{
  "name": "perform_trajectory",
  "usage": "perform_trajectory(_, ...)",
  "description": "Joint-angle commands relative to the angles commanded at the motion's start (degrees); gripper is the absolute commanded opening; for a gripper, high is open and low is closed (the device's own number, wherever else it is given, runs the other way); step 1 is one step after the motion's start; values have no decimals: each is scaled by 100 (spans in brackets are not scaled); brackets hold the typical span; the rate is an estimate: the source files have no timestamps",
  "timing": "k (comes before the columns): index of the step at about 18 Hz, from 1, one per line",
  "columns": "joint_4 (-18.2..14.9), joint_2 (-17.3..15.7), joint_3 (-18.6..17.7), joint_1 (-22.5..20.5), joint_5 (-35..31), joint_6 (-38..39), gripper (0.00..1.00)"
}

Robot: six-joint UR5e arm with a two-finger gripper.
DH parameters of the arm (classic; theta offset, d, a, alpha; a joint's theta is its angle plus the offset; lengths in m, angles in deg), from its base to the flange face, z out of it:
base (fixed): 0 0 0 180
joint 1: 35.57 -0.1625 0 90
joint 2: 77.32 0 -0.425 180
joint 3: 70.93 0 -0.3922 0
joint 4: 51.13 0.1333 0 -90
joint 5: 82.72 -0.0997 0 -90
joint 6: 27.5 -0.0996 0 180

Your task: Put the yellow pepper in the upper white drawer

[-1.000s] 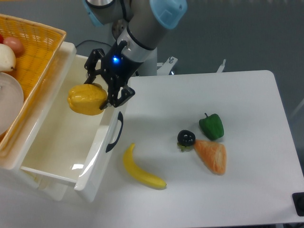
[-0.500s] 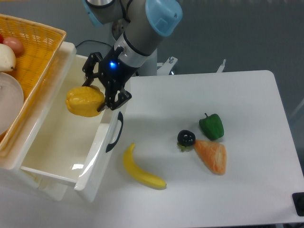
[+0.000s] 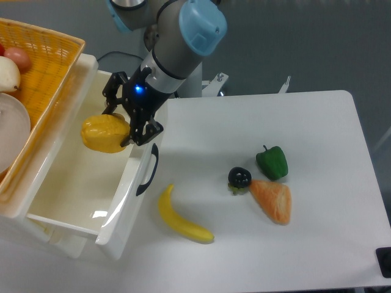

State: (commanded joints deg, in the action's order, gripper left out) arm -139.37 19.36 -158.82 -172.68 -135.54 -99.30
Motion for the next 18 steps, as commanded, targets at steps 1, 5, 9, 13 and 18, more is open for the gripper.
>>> perform_trajectory(1,9,17,0,9,0,0,100)
perform_trajectory(5,9,26,0,62,0,0,100)
perform_trajectory(9,0,35,9,53,0,9,100)
perform_trajectory(13,298,35,18,-113,0,0,100)
perform_trajectory(18,632,35,61,-483,0,-9,100)
